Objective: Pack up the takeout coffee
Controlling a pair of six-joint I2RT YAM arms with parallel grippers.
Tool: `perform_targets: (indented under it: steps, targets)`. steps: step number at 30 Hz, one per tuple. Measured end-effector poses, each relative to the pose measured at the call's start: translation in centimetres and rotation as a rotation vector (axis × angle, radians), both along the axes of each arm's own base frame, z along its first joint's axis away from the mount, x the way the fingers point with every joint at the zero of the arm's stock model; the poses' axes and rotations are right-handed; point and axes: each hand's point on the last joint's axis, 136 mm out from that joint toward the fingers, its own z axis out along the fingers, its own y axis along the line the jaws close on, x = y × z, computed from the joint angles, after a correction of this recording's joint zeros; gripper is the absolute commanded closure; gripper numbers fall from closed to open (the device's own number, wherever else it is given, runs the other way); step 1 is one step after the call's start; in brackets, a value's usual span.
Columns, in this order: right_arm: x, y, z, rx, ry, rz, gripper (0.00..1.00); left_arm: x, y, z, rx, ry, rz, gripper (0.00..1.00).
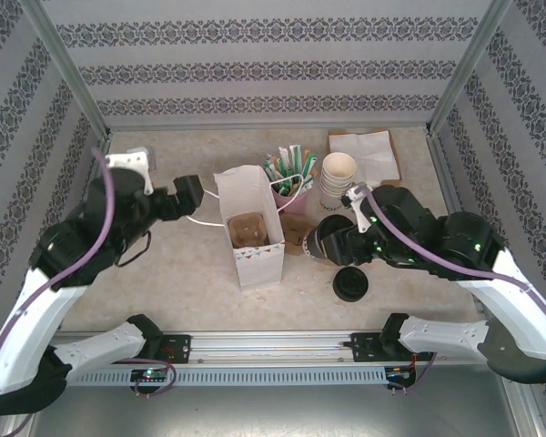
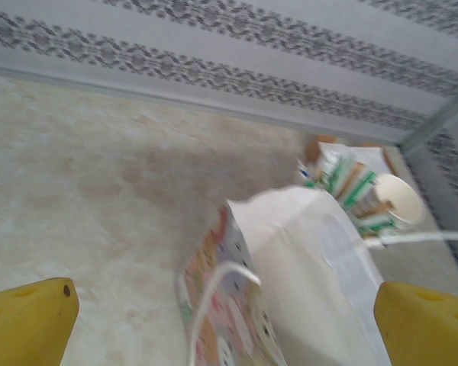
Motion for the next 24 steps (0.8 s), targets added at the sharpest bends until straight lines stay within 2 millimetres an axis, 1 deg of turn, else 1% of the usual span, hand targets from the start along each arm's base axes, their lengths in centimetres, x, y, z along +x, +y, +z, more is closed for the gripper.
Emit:
perform_targets:
  steps: [1,2,5,7,10,13,15,17,19,22,24]
  targets:
    - [0.0,-0.1,0.6,0.006,-0.012,0.003,0.44,1.0,0.1,-0.2,0.002,0.016,0.006,0.0]
    - [0.0,-0.1,1.2,0.013,-0.025,0.008,0.44,2.4,0.5,-0.6,-0.003,0.038,0.017,0.0]
    - [0.1,-0.1,2.7,0.033,-0.058,0.019,0.45,6.4,1.8,-2.2,-0.059,0.103,0.036,0.0]
    - [0.2,0.0,3.7,0.043,-0.081,0.026,0.44,8.7,2.5,-3.4,-0.116,0.14,0.029,0.02]
    - [0.6,0.3,4.8,0.047,-0.112,0.04,0.45,12.1,2.8,-5.2,-0.195,0.186,-0.001,0.05]
    - [1.0,0.9,5.9,0.052,-0.137,0.056,0.45,15.0,2.7,-7.7,-0.24,0.238,-0.02,0.1]
    - [1.4,1.4,6.6,0.053,-0.15,0.066,0.45,16.8,2.4,-10.0,-0.261,0.283,-0.035,0.12]
    - [1.7,1.9,7.2,0.054,-0.162,0.074,0.45,18.1,1.8,-12.1,-0.282,0.321,-0.054,0.14]
    - [1.9,2.4,7.8,0.058,-0.175,0.085,0.45,19.2,1.3,-14.8,-0.312,0.366,-0.071,0.15]
    - [2.0,3.3,8.3,0.057,-0.188,0.109,0.45,19.9,0.5,-19.0,-0.361,0.447,-0.091,0.18]
    - [2.2,4.1,8.4,0.055,-0.19,0.126,0.45,19.9,-0.1,-21.6,-0.391,0.494,-0.102,0.19]
